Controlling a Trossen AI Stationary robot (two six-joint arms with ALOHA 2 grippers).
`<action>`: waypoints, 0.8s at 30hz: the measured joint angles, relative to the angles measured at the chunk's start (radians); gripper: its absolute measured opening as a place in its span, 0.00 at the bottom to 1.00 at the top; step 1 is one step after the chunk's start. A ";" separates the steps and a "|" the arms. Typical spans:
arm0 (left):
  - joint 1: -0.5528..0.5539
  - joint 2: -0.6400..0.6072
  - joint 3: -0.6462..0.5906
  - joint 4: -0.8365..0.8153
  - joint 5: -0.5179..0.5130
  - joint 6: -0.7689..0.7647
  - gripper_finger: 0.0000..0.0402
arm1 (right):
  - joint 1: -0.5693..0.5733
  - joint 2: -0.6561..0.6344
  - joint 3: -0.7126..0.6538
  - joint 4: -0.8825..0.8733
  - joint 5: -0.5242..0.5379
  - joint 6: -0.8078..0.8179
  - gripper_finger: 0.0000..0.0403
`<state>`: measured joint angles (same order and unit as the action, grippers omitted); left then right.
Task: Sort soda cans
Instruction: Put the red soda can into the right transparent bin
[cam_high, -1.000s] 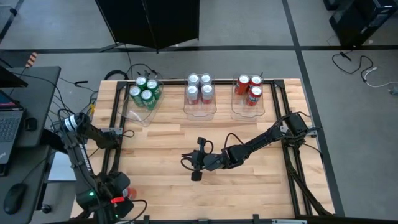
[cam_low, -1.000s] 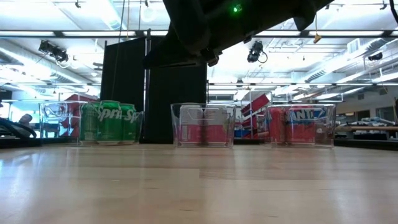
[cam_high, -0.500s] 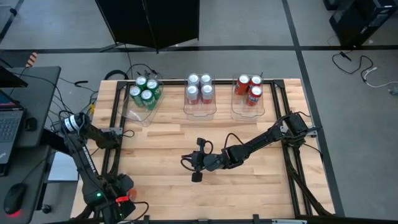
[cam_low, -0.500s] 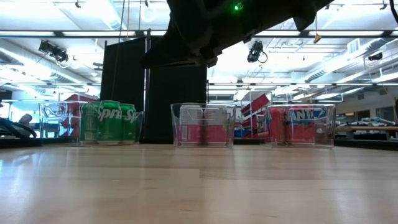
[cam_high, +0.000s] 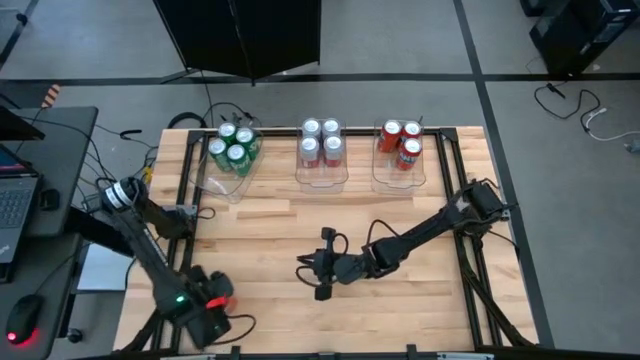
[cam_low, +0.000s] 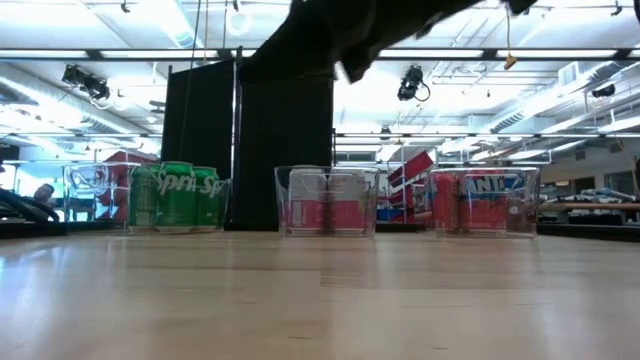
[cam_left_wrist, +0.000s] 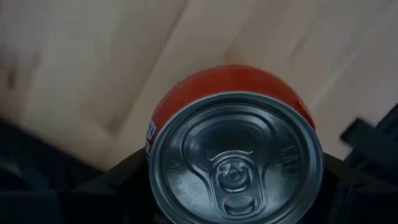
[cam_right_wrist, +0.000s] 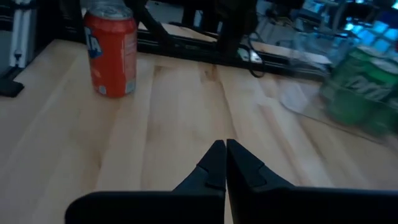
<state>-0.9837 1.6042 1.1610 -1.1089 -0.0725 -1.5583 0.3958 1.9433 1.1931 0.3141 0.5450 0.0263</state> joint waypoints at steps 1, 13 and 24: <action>0.026 0.000 0.000 0.002 -0.007 0.051 0.71 | 0.008 -0.014 0.001 -0.025 0.023 0.004 0.00; 0.412 0.007 0.018 0.100 -0.085 0.696 0.71 | 0.098 -0.199 0.001 -0.427 0.186 0.162 0.00; 0.711 0.009 0.017 0.314 -0.064 1.148 0.71 | 0.108 -0.254 -0.077 -0.589 0.199 0.284 0.00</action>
<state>-0.2730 1.6135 1.1779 -0.7945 -0.1369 -0.4107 0.5036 1.6891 1.1161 -0.2753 0.7441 0.3107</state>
